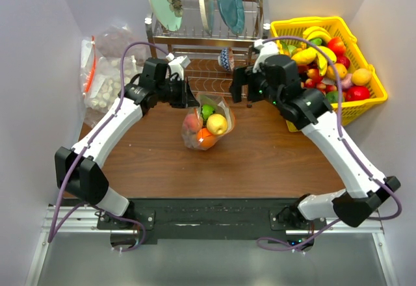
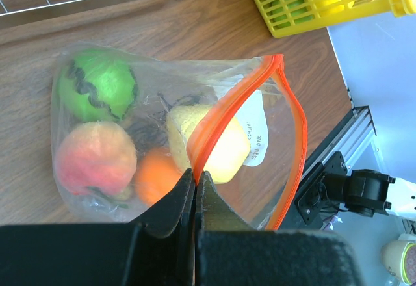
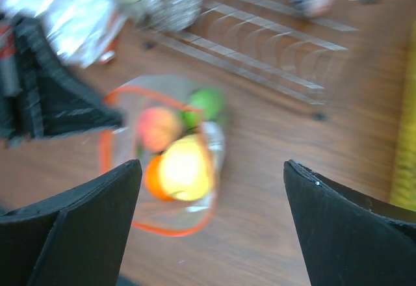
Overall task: Place the food in the zip-top bag and seal the zipper
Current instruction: Place the fake fruit in the zipper food storage bag, then pick up the fake fruit from the bin.
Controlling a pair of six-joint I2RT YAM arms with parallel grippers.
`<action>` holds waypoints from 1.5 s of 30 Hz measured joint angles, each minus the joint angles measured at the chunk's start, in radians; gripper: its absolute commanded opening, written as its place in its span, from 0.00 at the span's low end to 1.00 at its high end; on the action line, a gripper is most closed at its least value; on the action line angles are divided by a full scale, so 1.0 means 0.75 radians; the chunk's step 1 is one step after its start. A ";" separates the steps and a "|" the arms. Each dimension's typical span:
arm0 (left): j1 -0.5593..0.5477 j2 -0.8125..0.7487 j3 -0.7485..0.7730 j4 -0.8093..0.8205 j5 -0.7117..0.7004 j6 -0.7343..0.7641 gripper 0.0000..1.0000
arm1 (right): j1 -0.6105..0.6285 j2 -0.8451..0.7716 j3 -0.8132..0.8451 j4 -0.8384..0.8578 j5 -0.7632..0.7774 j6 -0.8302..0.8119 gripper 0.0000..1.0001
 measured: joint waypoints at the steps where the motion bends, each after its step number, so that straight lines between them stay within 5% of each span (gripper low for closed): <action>1: 0.000 0.000 0.000 0.000 0.001 0.000 0.00 | -0.020 -0.008 0.035 -0.033 0.062 -0.001 0.90; 13: 0.000 -0.001 -0.046 0.043 0.029 0.019 0.00 | -0.451 -0.024 0.100 -0.219 0.355 0.022 0.95; 19: 0.000 -0.006 -0.085 0.077 0.045 0.025 0.00 | -0.570 0.026 0.165 -0.277 0.452 0.072 0.88; 28: 0.000 -0.033 -0.161 0.122 0.071 0.027 0.00 | -0.765 0.232 0.249 -0.319 0.403 0.171 0.86; 35: 0.000 -0.044 -0.192 0.156 0.087 0.030 0.00 | -0.933 0.374 0.254 -0.331 0.312 0.286 0.94; 45: 0.000 -0.052 -0.233 0.189 0.108 0.030 0.00 | -0.965 0.606 0.284 -0.349 0.292 0.371 0.95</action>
